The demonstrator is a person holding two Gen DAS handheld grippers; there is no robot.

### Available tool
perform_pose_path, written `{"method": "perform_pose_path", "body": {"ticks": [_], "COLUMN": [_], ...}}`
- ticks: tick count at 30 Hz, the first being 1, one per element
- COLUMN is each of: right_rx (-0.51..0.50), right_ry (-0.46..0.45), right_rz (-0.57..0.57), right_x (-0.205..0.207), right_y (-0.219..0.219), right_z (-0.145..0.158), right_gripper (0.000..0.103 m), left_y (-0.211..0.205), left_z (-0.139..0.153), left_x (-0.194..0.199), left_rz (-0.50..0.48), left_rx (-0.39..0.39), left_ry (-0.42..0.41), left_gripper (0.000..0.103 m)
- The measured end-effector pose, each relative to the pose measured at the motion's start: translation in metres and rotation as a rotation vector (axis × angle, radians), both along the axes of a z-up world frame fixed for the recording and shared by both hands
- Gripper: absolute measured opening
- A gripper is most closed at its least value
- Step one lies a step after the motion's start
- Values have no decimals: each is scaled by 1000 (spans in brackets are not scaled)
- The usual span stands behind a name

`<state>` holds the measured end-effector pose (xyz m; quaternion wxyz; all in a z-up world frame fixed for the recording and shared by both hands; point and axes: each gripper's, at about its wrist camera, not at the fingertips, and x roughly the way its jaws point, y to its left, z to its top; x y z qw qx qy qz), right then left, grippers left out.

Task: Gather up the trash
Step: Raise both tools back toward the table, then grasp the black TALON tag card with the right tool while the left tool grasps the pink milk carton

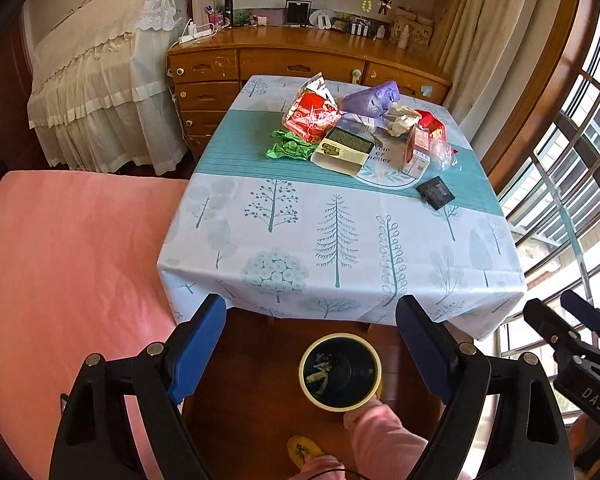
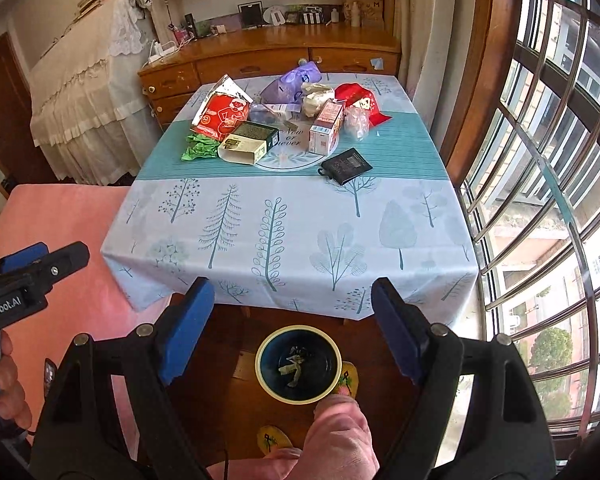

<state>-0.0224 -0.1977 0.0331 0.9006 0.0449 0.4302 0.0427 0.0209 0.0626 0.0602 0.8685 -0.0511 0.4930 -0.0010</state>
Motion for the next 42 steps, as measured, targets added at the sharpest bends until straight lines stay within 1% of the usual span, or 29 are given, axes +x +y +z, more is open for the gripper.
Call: {"method": "perform_pose_path", "body": {"ticks": [5,10,15,19,24,28,31,33,37,39,42], "right_rx": [-19,-22,-3,23,64,127,166,191,283,306,315], "right_ry": [-25,-24,15,58,135,201,270,330,466,504,530], "right_rz": [13,13,9,24,42,15,-1,-22,-102,-144,-191], "right_x": [8,27,59,99,167,223,262,285,325,340,357], "right_y": [0,-4,-18,-32,-56,-82,-93,-97,-103,-103,-101], "right_z": [7,5,-14,-32,-56,-80,-104,-123,-164,-179,-192], "right_gripper": [79,79,79,79,79,79,79,79,79,79,79], "left_y": [-4,-9,-21,-36,-59,-74,-78,-77,-71,-65,-60], "left_z": [-13,-26,-39,-48,-59,-75,-88,-94,-107,-112,-118], "left_x": [15,38,72,114,169,210,234,244,260,263,271], "left_rz": [-12,-8,-16,-13,-14,0,21,38,88,114,140], "left_rx": [4,-9,11,24,23,23,28,32,31,25,23], "left_ry": [21,44,64,79,104,145,176,192,218,220,230], "left_gripper": [88,88,88,88,88,88,88,88,88,88,88]}}
